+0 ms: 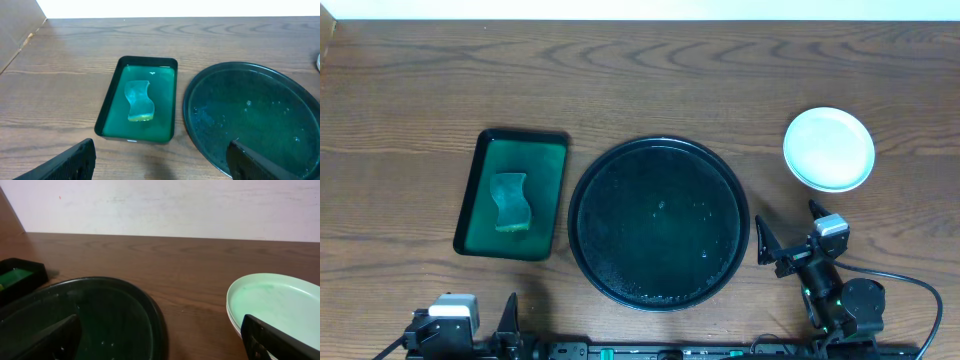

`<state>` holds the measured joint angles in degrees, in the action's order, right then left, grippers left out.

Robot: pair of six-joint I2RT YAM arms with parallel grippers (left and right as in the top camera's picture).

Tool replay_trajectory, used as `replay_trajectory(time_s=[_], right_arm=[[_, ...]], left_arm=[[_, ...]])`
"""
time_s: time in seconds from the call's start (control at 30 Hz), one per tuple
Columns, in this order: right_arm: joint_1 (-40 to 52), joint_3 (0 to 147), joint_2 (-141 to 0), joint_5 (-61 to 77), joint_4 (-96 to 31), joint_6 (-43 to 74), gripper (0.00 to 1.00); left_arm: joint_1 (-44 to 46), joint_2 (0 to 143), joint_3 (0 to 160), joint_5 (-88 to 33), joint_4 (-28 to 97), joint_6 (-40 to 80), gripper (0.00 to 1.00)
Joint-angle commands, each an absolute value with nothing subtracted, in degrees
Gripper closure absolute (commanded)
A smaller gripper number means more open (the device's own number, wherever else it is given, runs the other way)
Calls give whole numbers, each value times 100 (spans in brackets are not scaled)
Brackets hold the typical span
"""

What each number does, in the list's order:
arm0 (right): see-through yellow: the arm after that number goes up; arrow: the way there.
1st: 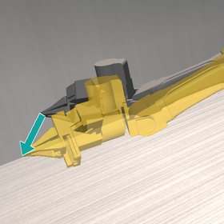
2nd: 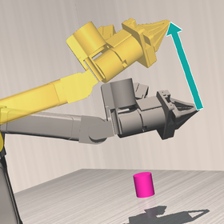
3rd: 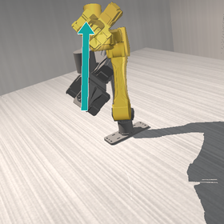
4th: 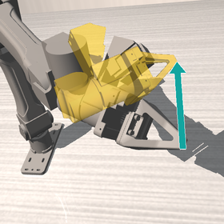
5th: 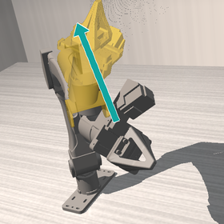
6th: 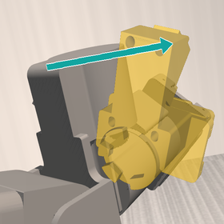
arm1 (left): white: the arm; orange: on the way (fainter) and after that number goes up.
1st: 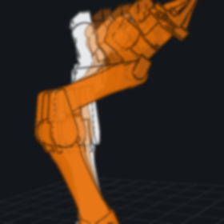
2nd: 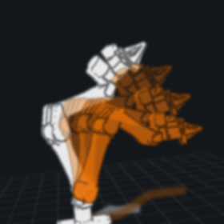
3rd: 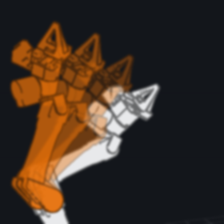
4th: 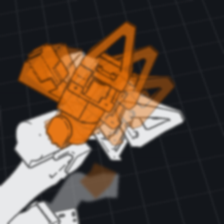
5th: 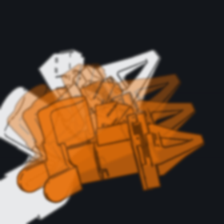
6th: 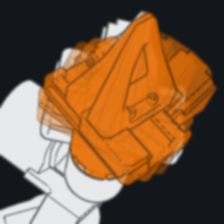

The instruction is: Clean dirty plates on tray and stack at the side

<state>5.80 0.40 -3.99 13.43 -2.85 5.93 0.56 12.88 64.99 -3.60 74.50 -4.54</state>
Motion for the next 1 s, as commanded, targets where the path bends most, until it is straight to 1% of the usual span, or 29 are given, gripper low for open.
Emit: replay_trajectory(time_s=[0.0, 0.1, 0.27, 0.43, 0.57, 0.7, 0.83, 0.97], right_arm=[[567, 30, -366, 1332, -320, 681, 1], [567, 30, -366, 1332, -320, 681, 1], [567, 30, -366, 1332, -318, 681, 1], [567, 30, -366, 1332, -318, 681, 1], [567, 30, -366, 1332, -320, 681, 1], [567, 30, -366, 1334, -318, 681, 1], [567, 30, -366, 1332, -320, 681, 1], [567, 30, -366, 1332, -320, 681, 1]], left_arm=[[73, 1291, 6493, -276, 7179, -521, 16], [73, 1291, 6270, -276, 6300, -790, 16], [73, 1291, 5583, -388, 4311, -919, 16], [73, 1271, 4250, -1155, 2071, -917, 16], [75, 1177, 3247, -1835, 851, -915, 16], [82, 797, 2373, -2305, 196, -915, 16], [207, 58, 1804, -2335, 152, -917, 16], [344, 64, 1706, -2327, 296, -897, 16]])
